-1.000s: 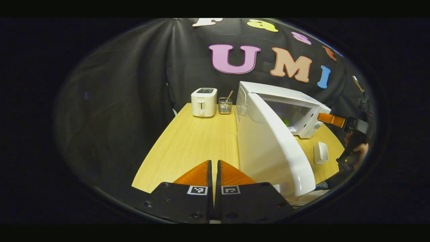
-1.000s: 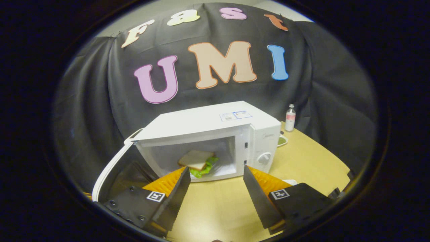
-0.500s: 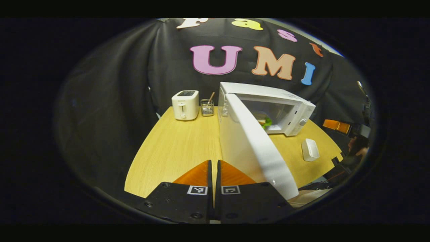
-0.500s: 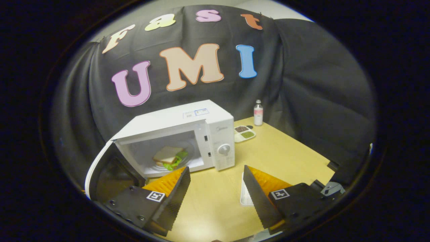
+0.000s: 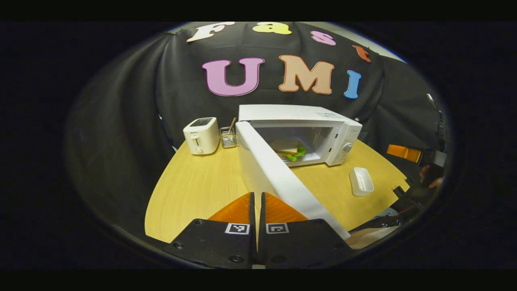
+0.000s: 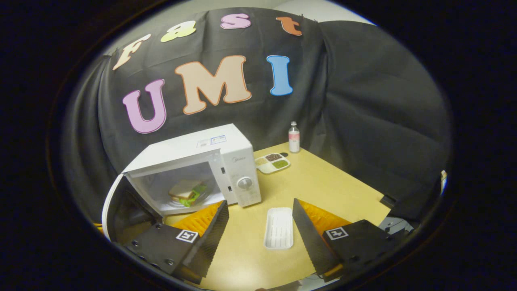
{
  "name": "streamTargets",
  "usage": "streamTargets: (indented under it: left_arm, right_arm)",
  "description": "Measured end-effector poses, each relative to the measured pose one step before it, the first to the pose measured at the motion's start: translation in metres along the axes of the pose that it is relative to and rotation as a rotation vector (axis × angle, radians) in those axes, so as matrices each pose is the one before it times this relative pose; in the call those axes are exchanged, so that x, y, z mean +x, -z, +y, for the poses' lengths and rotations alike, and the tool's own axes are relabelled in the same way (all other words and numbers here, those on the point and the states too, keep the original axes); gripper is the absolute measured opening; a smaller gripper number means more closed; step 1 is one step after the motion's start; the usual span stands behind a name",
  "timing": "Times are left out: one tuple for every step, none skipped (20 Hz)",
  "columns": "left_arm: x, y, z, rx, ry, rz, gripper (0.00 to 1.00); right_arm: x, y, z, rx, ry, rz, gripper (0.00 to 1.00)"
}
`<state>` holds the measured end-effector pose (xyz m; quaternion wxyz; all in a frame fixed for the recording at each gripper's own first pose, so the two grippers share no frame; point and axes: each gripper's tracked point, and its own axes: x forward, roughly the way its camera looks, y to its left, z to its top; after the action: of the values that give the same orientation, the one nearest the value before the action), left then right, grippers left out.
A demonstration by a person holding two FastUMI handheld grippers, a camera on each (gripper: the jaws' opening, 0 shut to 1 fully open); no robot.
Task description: Open the microwave oven with the left hand, put the food in, and close the microwave oven.
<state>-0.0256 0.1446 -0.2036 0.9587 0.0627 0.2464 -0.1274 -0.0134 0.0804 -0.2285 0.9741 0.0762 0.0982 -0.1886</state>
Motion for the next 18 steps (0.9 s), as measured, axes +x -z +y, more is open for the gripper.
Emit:
streamTargets:
  left_arm:
    - [0.00184, -0.00302, -0.00776, -0.00712, -0.00050, -0.00277, 0.01]
    - [0.00320, -0.00331, -0.00699, -0.00726, -0.00265, 0.00021, 0.00]
    - [0.00251, -0.00188, -0.00849, -0.00740, -0.00171, 0.00091, 0.00]
    - [0.00297, -0.00225, -0.00805, -0.00576, -0.00008, 0.00029, 0.00]
    - [0.00300, -0.00179, -0.00746, -0.00453, 0.00121, 0.00144, 0.01]
    - [0.00394, -0.00115, -0.00808, -0.00346, 0.00054, 0.00424, 0.01]
    - [0.00317, -0.00134, -0.00812, -0.00173, 0.00120, 0.00123, 0.01]
    - [0.00303, -0.00289, -0.00851, -0.00123, 0.00147, -0.00281, 0.01]
    - [0.00363, -0.00233, -0.00722, -0.00171, 0.00107, -0.00216, 0.01]
    - [0.00498, -0.00492, -0.00824, -0.00373, -0.00047, -0.00626, 0.01]
    - [0.00351, -0.00222, -0.00775, -0.00393, -0.00118, -0.00810, 0.01]
    - [0.00441, -0.00424, -0.00752, -0.00529, -0.00228, -0.01115, 0.01]
    - [0.00525, -0.00358, -0.00853, -0.00758, -0.00309, -0.01213, 0.01]
    - [0.00545, -0.00304, -0.00728, -0.00965, -0.00115, -0.00701, 0.01]
    - [0.00397, -0.00219, -0.00655, -0.01333, 0.00075, -0.00951, 0.01]
    - [0.00581, -0.00095, -0.00788, -0.01475, 0.00626, -0.00149, 0.01]
    - [0.00718, 0.00080, -0.00708, -0.01715, 0.00232, -0.00041, 0.01]
    - [0.00636, -0.00109, -0.00554, -0.01603, -0.00212, 0.00163, 0.00]
  right_arm:
    - [0.00103, -0.00319, -0.00620, 0.00150, 0.00132, -0.00274, 0.92]
    - [0.00078, -0.00347, -0.00658, 0.00172, -0.00273, 0.00169, 0.92]
    - [0.00243, -0.00166, -0.00665, -0.00083, -0.00237, 0.00372, 0.92]
    - [0.00161, -0.00244, -0.00707, -0.00389, -0.00344, 0.00089, 0.92]
    - [0.00227, -0.00275, -0.00733, -0.00621, -0.00219, 0.00071, 0.92]
    - [0.00197, -0.00150, -0.00811, -0.00577, 0.00097, 0.00195, 0.92]
    - [0.00260, -0.00014, -0.00723, -0.00354, 0.00036, 0.00484, 0.92]
    - [0.00040, -0.00106, -0.00795, 0.00117, -0.00033, 0.00438, 0.98]
    - [0.00181, -0.00057, -0.00586, 0.00261, -0.00205, 0.00514, 0.98]
    - [0.00056, -0.00050, -0.00770, 0.00267, -0.00062, 0.00551, 0.92]
    - [0.00134, -0.00006, -0.00664, 0.00320, -0.00247, 0.00446, 0.92]
    - [0.00075, -0.00061, -0.00692, 0.00362, -0.00287, 0.00501, 0.92]
    - [0.00304, 0.00039, -0.00514, 0.00431, -0.00402, 0.00584, 0.92]
    - [0.00263, -0.00003, -0.00474, 0.00474, -0.00588, 0.00725, 0.92]
    - [0.00228, 0.00014, -0.00410, 0.00444, -0.00763, 0.00652, 0.92]
    - [0.00053, -0.00165, -0.00533, 0.00470, -0.00784, 0.00377, 0.92]
    - [0.00161, -0.00016, -0.00329, 0.00509, -0.00822, 0.00508, 0.92]
    - [0.00176, -0.00067, -0.00266, 0.00631, -0.00877, 0.00482, 0.92]
